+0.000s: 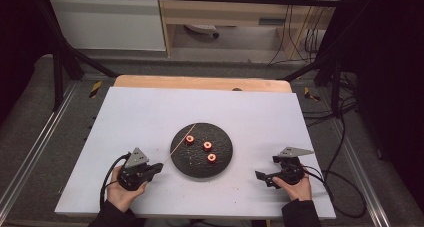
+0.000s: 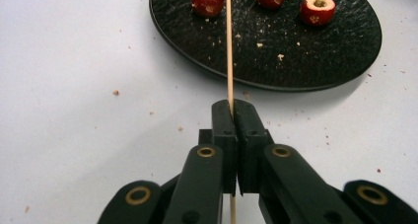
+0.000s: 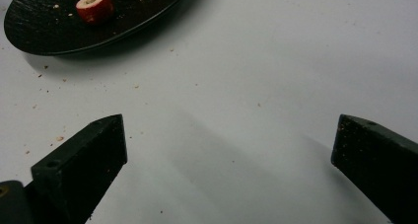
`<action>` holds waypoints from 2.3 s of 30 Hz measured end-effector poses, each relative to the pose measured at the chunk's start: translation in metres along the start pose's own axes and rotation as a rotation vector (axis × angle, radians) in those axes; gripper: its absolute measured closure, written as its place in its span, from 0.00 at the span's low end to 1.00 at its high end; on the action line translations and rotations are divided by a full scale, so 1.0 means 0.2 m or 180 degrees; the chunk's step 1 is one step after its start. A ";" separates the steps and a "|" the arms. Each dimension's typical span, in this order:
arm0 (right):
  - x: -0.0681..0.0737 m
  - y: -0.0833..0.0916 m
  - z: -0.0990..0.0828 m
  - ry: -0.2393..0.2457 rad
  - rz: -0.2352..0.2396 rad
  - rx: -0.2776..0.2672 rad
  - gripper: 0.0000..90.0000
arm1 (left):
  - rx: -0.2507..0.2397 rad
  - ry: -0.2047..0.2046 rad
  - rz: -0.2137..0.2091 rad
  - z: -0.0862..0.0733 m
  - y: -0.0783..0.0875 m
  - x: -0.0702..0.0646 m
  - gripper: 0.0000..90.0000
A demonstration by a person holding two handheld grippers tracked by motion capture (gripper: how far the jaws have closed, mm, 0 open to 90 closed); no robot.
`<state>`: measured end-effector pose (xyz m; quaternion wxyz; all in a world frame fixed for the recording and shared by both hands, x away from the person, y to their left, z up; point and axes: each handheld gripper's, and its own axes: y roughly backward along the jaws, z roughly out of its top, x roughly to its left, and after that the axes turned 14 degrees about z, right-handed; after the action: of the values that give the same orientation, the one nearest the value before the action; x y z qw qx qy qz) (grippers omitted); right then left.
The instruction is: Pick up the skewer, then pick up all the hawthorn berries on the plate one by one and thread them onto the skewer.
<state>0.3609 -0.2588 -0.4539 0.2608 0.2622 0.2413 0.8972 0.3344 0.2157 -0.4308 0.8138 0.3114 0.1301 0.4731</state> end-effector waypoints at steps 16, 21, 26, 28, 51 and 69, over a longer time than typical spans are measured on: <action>0.10 -0.10 0.19 0.0126 0.0004 0.0121 0.01 | -0.0117 0.0026 -0.0036 -0.06 0.05 0.01 0.98; 0.14 -0.15 0.24 0.0147 0.0029 0.0177 0.01 | -0.0100 0.0026 -0.0051 -0.07 0.04 0.01 0.98; 0.17 -0.21 0.31 0.0171 -0.0002 0.0235 0.01 | -0.0080 0.0031 -0.0060 -0.08 0.03 0.01 0.98; 0.19 -0.23 0.34 0.0199 -0.0042 0.0279 0.01 | -0.0080 0.0040 -0.0074 -0.08 0.03 0.01 0.98; 0.37 -0.50 0.65 0.0317 0.0034 0.1067 0.14 | -0.0118 0.0068 -0.0057 -0.09 0.04 0.02 0.98; 0.39 -0.68 0.72 0.0161 0.0077 0.1659 0.42 | -0.0128 0.0065 -0.0062 -0.09 0.04 0.02 0.98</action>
<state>0.4372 -0.0670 -0.3970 0.1675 0.3010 0.4676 0.8141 0.3224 0.2282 -0.4391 0.8231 0.2888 0.1319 0.4708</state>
